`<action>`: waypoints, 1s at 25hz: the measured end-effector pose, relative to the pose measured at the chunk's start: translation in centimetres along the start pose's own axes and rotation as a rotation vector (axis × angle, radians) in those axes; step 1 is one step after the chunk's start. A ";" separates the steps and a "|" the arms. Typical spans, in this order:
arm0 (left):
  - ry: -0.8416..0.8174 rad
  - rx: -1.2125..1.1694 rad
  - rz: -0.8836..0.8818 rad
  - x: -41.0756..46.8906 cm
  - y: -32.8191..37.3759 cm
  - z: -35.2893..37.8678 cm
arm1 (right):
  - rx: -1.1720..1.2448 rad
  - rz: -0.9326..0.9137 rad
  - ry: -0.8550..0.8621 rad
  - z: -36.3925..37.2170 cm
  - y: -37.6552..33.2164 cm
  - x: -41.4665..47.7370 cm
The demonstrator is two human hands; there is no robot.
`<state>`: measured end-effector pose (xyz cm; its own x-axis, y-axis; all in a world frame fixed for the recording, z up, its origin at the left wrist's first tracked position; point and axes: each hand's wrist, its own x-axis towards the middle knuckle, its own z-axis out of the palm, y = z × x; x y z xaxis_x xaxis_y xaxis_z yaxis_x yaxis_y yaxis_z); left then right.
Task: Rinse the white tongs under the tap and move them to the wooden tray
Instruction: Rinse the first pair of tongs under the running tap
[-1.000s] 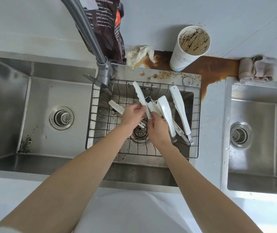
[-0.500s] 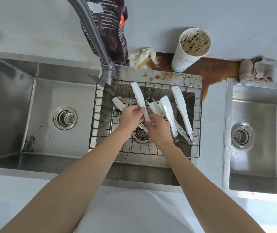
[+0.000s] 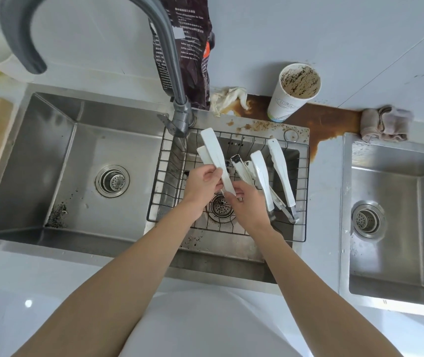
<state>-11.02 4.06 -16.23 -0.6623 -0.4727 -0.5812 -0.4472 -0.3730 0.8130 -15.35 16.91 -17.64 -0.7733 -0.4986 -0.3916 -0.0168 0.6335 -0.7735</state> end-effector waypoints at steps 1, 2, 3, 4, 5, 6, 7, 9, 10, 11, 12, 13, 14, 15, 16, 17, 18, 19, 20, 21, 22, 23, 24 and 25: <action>0.000 -0.002 0.007 -0.5 0.2 -0.1 | -0.001 -0.011 0.002 -0.1 -0.1 -0.4; 0.000 -0.012 0.017 -1.1 0.3 -0.2 | -0.003 -0.021 0.002 -0.3 -0.3 -0.8; -0.002 -0.028 0.027 -1.6 0.5 -0.2 | 0.004 -0.025 -0.006 -0.5 -0.4 -1.3; -0.005 -0.047 0.036 -2.2 0.7 -0.3 | 0.024 -0.020 -0.024 -0.7 -0.5 -1.7; -0.008 -0.065 0.044 -2.8 0.9 -0.5 | 0.054 -0.012 -0.050 -0.9 -0.6 -2.2; -0.011 -0.078 0.049 -3.3 1.0 -0.6 | 0.087 -0.001 -0.073 -1.1 -0.7 -2.7; -0.014 -0.086 0.054 -3.9 1.0 -0.8 | 0.115 0.004 -0.089 -1.3 -0.9 -3.2; -0.020 -0.102 0.066 -5.0 1.1 -1.1 | 0.159 0.000 -0.099 -1.6 -1.2 -4.1; -0.019 -0.122 0.070 -5.5 1.1 -1.3 | 0.177 -0.010 -0.102 -1.6 -1.5 -4.5; -0.016 -0.147 0.070 -6.0 1.0 -1.4 | 0.194 -0.023 -0.105 -1.7 -1.7 -5.0; -0.012 -0.174 0.071 -6.5 1.0 -1.7 | 0.211 -0.040 -0.107 -1.7 -2.0 -5.5; -0.003 -0.195 0.075 -7.0 1.0 -2.0 | 0.226 -0.054 -0.106 -1.7 -2.3 -6.0; 0.015 -0.211 0.083 -7.3 1.1 -2.3 | 0.242 -0.065 -0.104 -1.7 -2.5 -6.4; 0.046 -0.226 0.092 -7.7 1.0 -2.7 | 0.255 -0.072 -0.104 -1.7 -2.5 -6.8; 0.093 -0.244 0.098 -8.0 0.9 -3.1 | 0.262 -0.078 -0.107 -1.7 -2.5 -7.1; 0.148 -0.265 0.100 -8.4 0.8 -3.6 | 0.262 -0.084 -0.108 -1.7 -2.5 -7.4; 0.205 -0.283 0.096 -8.6 0.5 -4.2 | 0.259 -0.090 -0.106 -1.7 -2.5 -7.6; 0.255 -0.297 0.088 -8.9 0.2 -4.6 | 0.255 -0.099 -0.103 -1.7 -2.6 -7.8; 0.299 -0.302 0.079 -9.2 -0.1 -5.0 | 0.252 -0.110 -0.100 -1.7 -2.7 -8.0; 0.332 -0.301 0.067 -9.4 -0.5 -5.3 | 0.251 -0.122 -0.100 -1.7 -2.9 -8.3; 0.356 -0.294 0.056 -9.7 -0.8 -5.5 | 0.254 -0.136 -0.104 -1.6 -3.3 -8.5; 0.368 -0.285 0.046 -10.0 -1.1 -5.7 | 0.261 -0.152 -0.111 -1.5 -3.7 -8.8; 0.366 -0.276 0.036 -10.2 -1.2 -5.8 | 0.269 -0.169 -0.117 -1.3 -4.1 -9.0; 0.354 -0.277 0.028 -10.4 -1.3 -5.9 | 0.273 -0.185 -0.122 -1.1 -4.6 -9.2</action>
<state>0.02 4.74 -11.41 -0.4037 -0.7117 -0.5749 -0.2228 -0.5330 0.8163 -8.83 19.24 -9.93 -0.6917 -0.6674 -0.2760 0.0333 0.3523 -0.9353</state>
